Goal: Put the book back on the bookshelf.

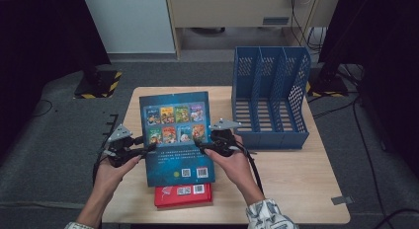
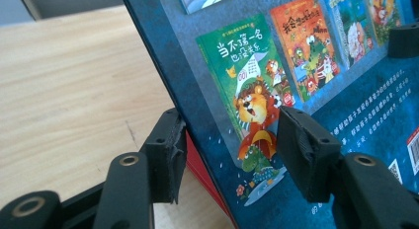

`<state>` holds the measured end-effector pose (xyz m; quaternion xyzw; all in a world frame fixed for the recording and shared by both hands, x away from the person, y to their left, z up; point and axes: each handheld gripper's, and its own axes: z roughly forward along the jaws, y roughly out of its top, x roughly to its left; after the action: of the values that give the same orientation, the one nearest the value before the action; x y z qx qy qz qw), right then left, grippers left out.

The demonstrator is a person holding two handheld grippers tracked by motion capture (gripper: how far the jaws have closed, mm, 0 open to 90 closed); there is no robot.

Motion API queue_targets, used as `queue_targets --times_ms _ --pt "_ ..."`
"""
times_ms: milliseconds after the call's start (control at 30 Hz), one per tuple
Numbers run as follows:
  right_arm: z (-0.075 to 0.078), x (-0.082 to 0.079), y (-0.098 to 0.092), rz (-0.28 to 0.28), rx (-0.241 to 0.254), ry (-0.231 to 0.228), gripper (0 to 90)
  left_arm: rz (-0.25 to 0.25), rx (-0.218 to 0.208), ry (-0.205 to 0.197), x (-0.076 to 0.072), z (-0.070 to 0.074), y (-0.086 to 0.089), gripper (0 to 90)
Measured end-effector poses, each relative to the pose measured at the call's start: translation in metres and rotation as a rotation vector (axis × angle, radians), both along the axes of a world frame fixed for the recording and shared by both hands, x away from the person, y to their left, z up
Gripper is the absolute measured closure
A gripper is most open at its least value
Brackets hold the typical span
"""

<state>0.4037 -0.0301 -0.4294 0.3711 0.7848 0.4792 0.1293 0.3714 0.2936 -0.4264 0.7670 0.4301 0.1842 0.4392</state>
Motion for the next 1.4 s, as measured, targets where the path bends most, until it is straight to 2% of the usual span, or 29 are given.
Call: queue_targets --times_ms 167,500,633,900,1100,1167,1300,1400 --pt "0.008 0.001 0.0 -0.012 0.012 -0.036 44.6 0.017 -0.004 -0.053 0.0 0.008 0.001 49.3" --pt "0.021 0.004 0.001 -0.021 0.015 -0.088 51.5 0.057 0.031 -0.132 0.006 0.019 0.0 51.2" --pt "0.026 0.006 0.002 -0.031 0.017 -0.122 54.7 0.077 0.028 -0.168 0.01 0.023 -0.001 52.5" --pt "0.029 0.003 -0.001 -0.024 0.014 -0.135 57.8 0.069 0.037 -0.186 0.011 0.023 -0.001 52.3" --pt "0.031 0.003 0.001 -0.028 0.02 -0.158 59.0 0.095 0.033 -0.212 0.013 0.024 -0.001 52.0" --pt "0.031 0.003 0.002 -0.033 0.025 -0.16 59.2 0.087 0.031 -0.213 0.013 0.024 0.0 51.9" --pt "0.032 -0.002 0.0 -0.009 0.022 -0.163 61.7 0.074 0.031 -0.215 0.011 0.025 0.003 51.1" --pt "0.035 -0.008 0.0 0.014 0.029 -0.169 64.1 0.078 0.008 -0.215 0.01 0.023 0.004 48.4"
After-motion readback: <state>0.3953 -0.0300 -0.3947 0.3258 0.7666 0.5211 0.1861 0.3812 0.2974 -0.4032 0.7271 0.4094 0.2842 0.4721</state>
